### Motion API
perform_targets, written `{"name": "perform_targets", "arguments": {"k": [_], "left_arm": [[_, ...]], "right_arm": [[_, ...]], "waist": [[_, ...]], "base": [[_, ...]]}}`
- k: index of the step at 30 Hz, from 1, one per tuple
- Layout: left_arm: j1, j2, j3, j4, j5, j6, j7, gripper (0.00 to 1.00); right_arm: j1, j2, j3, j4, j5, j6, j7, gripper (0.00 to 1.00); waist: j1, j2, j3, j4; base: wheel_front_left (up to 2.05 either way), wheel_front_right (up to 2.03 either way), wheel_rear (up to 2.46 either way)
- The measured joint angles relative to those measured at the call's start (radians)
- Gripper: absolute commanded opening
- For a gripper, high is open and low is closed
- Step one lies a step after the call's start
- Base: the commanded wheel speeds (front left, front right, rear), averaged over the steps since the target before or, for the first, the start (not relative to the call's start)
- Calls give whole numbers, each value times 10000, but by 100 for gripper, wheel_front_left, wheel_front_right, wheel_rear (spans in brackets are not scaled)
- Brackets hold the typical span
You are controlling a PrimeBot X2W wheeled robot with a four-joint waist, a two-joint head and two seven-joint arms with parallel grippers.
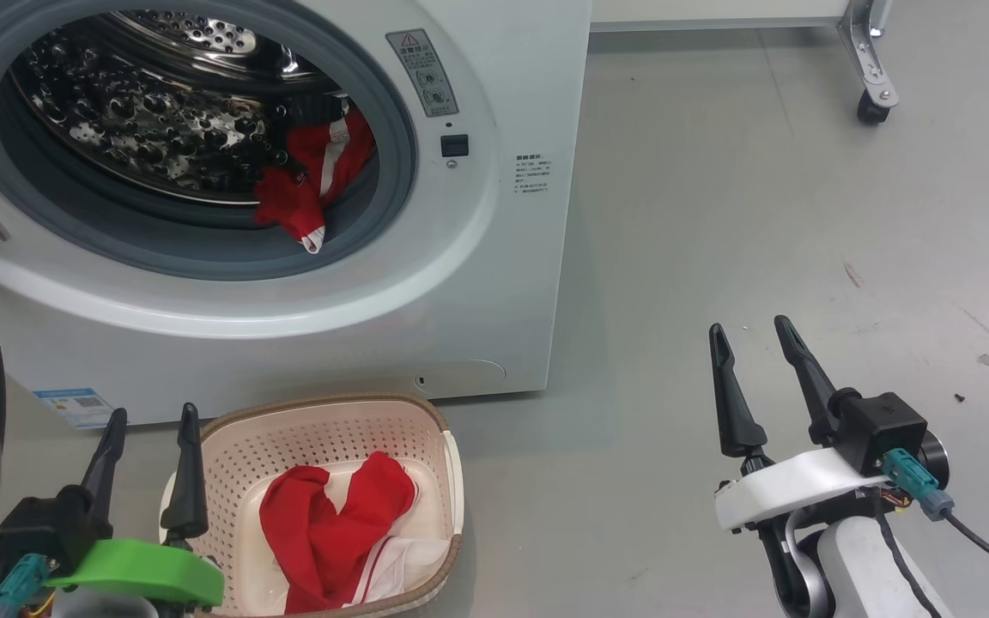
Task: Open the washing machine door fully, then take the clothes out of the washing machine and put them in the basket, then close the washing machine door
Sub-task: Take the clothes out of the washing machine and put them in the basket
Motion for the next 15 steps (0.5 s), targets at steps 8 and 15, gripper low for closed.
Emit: {"name": "perform_targets", "arguments": {"k": [8, 15], "left_arm": [[202, -35, 56, -268, 111, -2, 0, 100], [342, -75, 73, -359, 180, -15, 0, 100]], "right_arm": [[0, 12, 4, -8, 0, 84, 0, 100], [0, 13, 4, -10, 0, 86, 0, 100]], "waist": [[0, 0, 42, -10], [0, 0, 51, -30]], "base": [[0, 0, 0], [0, 0, 0]]}}
